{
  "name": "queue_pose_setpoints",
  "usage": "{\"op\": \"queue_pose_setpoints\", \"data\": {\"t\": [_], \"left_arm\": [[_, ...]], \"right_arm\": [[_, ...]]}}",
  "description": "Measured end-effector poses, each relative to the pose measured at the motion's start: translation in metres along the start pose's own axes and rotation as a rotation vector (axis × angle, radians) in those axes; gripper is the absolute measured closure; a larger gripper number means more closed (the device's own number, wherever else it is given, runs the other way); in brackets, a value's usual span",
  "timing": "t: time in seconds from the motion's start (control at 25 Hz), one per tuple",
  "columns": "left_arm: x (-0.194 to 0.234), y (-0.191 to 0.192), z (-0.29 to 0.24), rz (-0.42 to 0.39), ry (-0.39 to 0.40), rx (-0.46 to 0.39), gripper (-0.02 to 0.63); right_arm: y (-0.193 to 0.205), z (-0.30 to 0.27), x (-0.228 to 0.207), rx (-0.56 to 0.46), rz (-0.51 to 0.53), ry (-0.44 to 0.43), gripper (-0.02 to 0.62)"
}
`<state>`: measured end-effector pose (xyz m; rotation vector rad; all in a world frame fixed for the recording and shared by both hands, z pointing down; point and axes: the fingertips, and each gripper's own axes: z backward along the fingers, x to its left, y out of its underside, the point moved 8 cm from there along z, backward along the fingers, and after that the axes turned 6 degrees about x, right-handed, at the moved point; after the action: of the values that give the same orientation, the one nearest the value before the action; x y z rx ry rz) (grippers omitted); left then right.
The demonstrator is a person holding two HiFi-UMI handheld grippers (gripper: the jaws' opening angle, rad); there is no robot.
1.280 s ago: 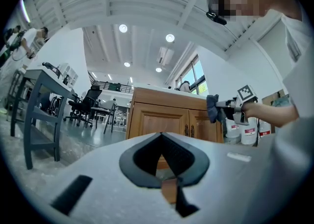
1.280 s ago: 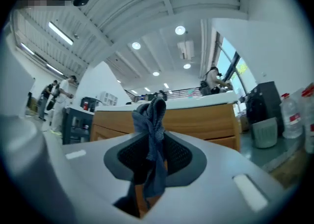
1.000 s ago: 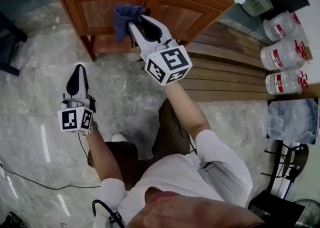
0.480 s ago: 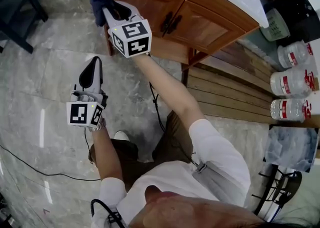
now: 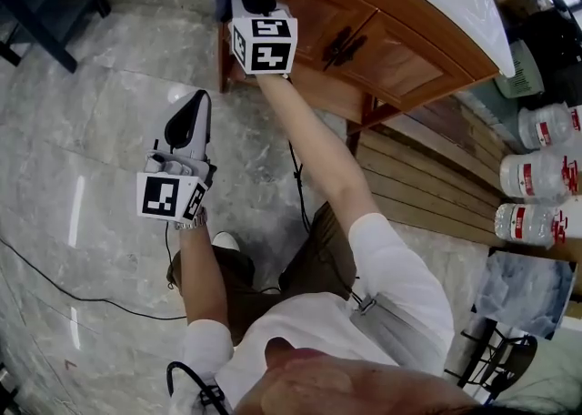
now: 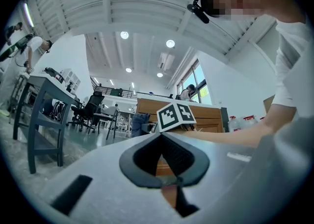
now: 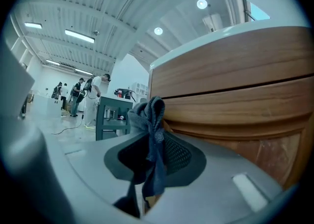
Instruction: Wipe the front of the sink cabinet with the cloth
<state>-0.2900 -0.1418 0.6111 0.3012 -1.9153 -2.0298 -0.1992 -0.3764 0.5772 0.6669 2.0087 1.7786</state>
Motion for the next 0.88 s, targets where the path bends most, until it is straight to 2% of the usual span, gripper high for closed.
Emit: {"op": "queue_pose_setpoints", "data": {"t": [0.28,0.88], "left_arm": [[0.002,0.004,0.0,-0.009,0.016,0.026,0.607],[0.004,0.01,-0.012,0.011,0.042,0.024,0.607]], "right_arm": [[-0.004,0.002,-0.002,0.006,0.02,-0.014,0.495],[0.013,0.07,-0.07,-0.006,0.014,0.141,0.495]]}}
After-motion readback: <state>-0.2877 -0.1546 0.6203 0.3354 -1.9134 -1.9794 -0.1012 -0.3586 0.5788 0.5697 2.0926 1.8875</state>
